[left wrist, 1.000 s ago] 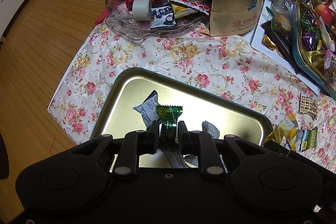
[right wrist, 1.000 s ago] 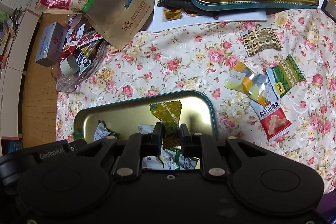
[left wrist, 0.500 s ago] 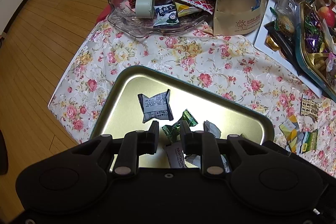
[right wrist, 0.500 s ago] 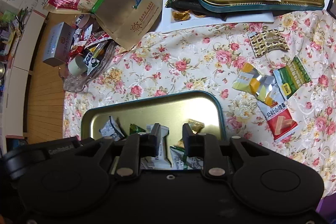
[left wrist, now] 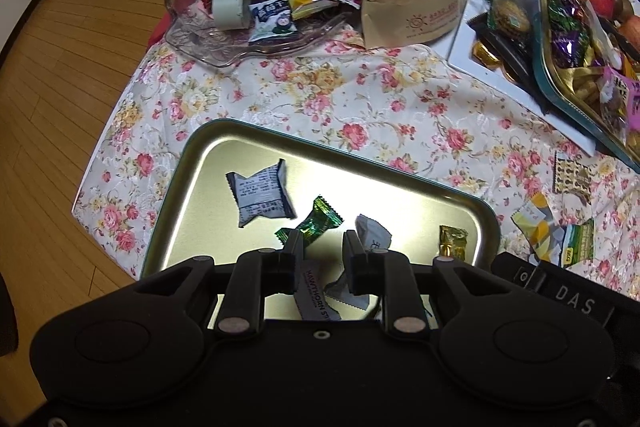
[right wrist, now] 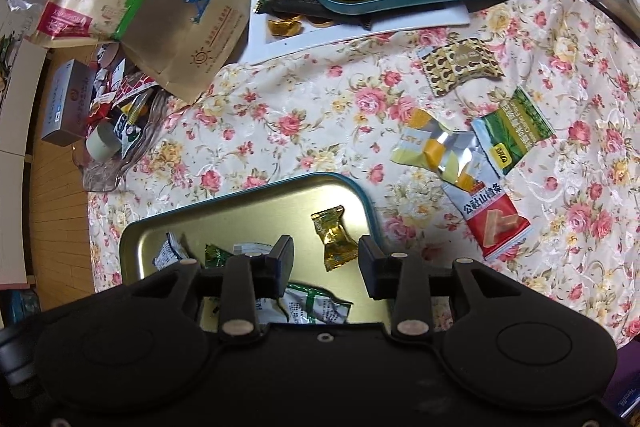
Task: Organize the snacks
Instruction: 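Move the right gripper to the green garlic-flavor packet and grasp it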
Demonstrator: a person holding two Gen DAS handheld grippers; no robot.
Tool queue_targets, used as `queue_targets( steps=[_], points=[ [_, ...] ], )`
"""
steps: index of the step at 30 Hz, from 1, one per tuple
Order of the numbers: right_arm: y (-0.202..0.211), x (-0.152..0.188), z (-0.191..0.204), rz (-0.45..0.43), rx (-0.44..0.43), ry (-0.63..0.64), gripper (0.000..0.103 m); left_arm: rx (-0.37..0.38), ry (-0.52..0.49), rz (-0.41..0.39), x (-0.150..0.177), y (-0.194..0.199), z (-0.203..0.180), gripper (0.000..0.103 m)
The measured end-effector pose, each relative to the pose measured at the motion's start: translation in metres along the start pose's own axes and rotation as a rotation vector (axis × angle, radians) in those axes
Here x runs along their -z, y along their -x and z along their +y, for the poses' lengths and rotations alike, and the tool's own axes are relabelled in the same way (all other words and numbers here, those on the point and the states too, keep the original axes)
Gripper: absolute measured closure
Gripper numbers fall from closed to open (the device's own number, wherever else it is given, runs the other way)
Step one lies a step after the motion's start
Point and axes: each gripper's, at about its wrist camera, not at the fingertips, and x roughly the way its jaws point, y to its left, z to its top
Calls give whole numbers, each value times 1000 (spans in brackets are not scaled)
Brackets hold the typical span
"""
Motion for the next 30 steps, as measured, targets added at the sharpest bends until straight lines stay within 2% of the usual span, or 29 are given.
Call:
queue_targets(
  steps=[7, 20, 30],
  points=[
    [2, -10, -21, 10, 0, -52, 65, 19, -31, 2, 3, 0, -17, 72],
    [19, -39, -81, -32, 23, -215, 65, 37, -100, 2, 8, 0, -55, 72],
    [25, -49, -108, -49, 53, -290, 65, 62, -134, 1, 10, 3, -82, 72]
  ],
)
